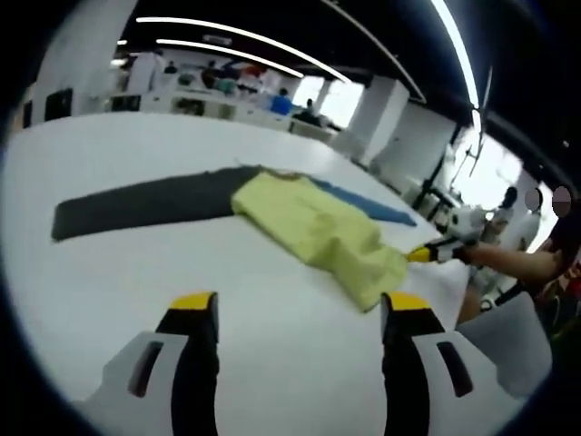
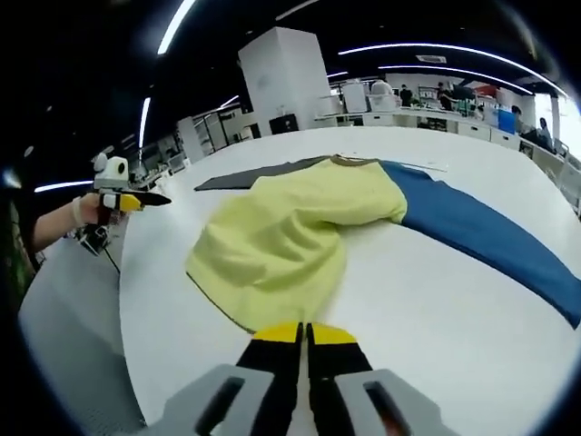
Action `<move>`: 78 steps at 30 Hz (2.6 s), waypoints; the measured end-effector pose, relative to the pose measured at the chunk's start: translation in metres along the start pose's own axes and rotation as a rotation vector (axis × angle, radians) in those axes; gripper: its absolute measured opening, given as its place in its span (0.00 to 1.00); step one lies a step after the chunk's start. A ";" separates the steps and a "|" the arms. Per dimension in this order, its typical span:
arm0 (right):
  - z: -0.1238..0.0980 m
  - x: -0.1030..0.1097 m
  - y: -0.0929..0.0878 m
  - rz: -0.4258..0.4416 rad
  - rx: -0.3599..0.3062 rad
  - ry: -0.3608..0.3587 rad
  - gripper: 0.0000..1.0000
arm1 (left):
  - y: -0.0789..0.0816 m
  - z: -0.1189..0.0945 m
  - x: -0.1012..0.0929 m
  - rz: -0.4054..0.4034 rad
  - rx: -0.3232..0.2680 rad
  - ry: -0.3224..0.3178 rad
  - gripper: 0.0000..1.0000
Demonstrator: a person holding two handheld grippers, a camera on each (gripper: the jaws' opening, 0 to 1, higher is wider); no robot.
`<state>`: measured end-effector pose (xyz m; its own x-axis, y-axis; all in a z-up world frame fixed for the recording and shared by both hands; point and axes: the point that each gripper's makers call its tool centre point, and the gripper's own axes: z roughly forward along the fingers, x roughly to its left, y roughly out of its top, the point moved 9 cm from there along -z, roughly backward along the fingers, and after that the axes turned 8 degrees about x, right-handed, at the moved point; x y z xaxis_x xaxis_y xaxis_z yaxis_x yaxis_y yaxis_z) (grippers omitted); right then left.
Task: Fold the garment on the visible template until the final outline fits inside the template.
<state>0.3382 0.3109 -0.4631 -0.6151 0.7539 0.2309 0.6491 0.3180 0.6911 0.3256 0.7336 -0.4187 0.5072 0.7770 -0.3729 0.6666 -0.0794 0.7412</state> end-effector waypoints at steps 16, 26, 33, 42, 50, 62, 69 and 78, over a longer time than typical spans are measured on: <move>-0.031 0.001 -0.015 0.054 -0.042 -0.047 0.00 | 0.014 0.079 -0.020 -0.165 0.051 -0.116 0.40; -0.040 0.002 -0.014 0.108 -0.098 -0.053 0.00 | 0.021 0.115 -0.013 -0.280 0.097 -0.049 0.21; -0.041 0.003 -0.014 0.117 -0.114 -0.047 0.00 | 0.015 0.128 -0.009 -0.336 0.105 -0.006 0.20; -0.040 0.002 -0.016 0.120 -0.117 -0.044 0.00 | 0.017 0.142 -0.002 -0.377 0.101 0.007 0.06; -0.040 0.001 -0.017 0.124 -0.115 -0.044 0.00 | 0.018 0.143 -0.002 -0.420 0.100 -0.010 0.00; -0.044 -0.007 -0.009 0.185 -0.161 -0.042 0.00 | 0.085 0.128 -0.026 -0.400 -0.043 -0.144 0.00; -0.046 -0.023 -0.003 0.291 -0.219 -0.083 0.00 | 0.104 0.144 -0.019 -0.460 -0.098 -0.175 0.00; -0.045 -0.041 0.009 0.371 -0.278 -0.117 0.00 | 0.126 0.169 -0.014 -0.526 -0.193 -0.225 0.00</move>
<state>0.3489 0.2565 -0.4355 -0.2998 0.8521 0.4291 0.6614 -0.1385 0.7371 0.4949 0.6073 -0.4144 0.2531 0.5282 -0.8105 0.7590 0.4110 0.5049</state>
